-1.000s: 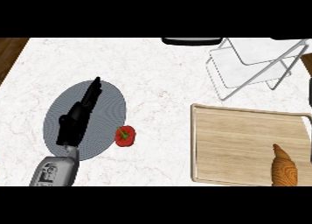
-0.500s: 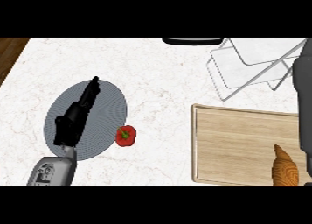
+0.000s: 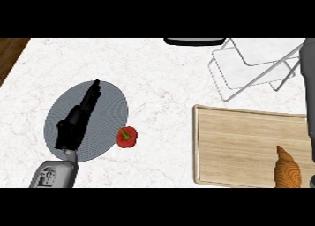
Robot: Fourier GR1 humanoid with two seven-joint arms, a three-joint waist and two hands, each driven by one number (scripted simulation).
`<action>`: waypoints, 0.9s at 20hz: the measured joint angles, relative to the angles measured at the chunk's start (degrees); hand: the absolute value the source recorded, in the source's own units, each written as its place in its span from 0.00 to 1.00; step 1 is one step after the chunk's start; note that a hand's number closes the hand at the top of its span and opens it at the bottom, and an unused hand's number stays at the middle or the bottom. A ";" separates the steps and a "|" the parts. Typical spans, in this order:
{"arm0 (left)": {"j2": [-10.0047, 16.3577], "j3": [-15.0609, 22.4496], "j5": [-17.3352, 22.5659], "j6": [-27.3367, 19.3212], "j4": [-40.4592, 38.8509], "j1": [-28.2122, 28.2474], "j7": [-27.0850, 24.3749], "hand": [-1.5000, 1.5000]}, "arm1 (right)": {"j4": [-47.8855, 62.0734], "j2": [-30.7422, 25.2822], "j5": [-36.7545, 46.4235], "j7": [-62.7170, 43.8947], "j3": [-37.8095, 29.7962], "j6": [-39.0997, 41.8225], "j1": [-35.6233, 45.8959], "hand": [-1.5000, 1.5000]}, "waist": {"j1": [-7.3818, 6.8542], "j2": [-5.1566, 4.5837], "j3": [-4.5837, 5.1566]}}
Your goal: Pick the tomato from the tray and place it in the tiered shelf
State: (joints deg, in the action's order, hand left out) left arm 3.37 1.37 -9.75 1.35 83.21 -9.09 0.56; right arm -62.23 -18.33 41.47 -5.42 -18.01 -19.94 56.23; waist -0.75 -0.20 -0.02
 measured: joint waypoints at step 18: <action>0.29 -1.09 0.52 0.56 -1.32 -2.32 0.99 0.50 | 9.59 -5.92 -1.32 -3.00 -4.12 -4.92 -0.64 0.00 | 0.34 0.19 0.10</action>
State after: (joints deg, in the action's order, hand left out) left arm 3.65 0.28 -9.23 1.92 81.89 -11.41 1.55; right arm -52.65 -24.26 40.15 -8.42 -22.13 -24.86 55.60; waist -0.41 -0.01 0.08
